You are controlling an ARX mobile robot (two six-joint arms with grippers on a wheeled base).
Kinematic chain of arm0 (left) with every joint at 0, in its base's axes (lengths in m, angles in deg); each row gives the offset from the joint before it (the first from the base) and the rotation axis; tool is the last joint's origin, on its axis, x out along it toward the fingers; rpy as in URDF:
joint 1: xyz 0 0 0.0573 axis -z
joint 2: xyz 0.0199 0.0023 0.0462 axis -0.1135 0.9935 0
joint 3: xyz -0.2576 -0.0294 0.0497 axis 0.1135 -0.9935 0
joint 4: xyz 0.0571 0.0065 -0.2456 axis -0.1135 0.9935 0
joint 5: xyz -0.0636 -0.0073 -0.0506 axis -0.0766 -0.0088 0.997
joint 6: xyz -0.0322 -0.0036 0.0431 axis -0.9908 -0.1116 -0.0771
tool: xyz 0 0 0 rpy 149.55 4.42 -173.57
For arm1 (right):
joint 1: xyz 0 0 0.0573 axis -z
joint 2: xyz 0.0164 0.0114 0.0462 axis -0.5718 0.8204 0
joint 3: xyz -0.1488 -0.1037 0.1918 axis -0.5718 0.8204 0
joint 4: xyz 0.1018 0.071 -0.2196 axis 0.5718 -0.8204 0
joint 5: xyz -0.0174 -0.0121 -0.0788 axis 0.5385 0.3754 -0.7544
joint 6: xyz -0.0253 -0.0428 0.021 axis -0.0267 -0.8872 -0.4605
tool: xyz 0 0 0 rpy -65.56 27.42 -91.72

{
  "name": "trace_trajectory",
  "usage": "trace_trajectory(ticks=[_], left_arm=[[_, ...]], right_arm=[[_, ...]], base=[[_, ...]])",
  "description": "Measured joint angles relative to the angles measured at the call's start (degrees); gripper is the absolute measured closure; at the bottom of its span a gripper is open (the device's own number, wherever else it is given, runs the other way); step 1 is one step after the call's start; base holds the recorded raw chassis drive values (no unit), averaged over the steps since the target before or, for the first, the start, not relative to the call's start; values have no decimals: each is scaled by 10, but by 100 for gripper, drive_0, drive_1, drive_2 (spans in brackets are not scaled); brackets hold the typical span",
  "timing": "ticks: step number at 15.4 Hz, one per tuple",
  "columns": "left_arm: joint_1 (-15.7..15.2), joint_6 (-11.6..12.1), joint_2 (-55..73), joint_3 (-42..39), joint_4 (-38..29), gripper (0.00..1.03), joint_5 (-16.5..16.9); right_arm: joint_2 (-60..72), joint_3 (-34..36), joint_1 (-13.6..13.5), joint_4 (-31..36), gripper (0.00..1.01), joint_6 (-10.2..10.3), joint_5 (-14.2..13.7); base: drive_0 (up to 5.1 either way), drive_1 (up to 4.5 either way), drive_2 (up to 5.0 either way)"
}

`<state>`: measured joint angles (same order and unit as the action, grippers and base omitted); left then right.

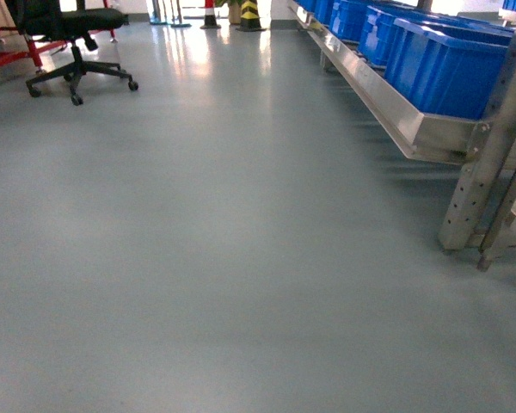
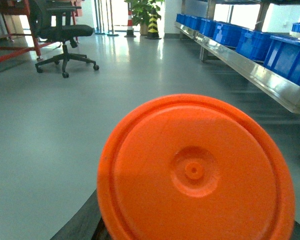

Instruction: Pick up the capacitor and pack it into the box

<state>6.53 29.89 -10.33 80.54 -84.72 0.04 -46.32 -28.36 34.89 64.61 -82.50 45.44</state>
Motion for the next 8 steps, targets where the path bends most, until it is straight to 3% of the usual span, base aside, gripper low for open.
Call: trace_trajectory(ticks=[8], left_arm=[[0, 0, 0, 0, 2, 59, -2]], right_arm=[[0, 0, 0, -2, 3, 0, 0]], base=[[-500, 241, 241]])
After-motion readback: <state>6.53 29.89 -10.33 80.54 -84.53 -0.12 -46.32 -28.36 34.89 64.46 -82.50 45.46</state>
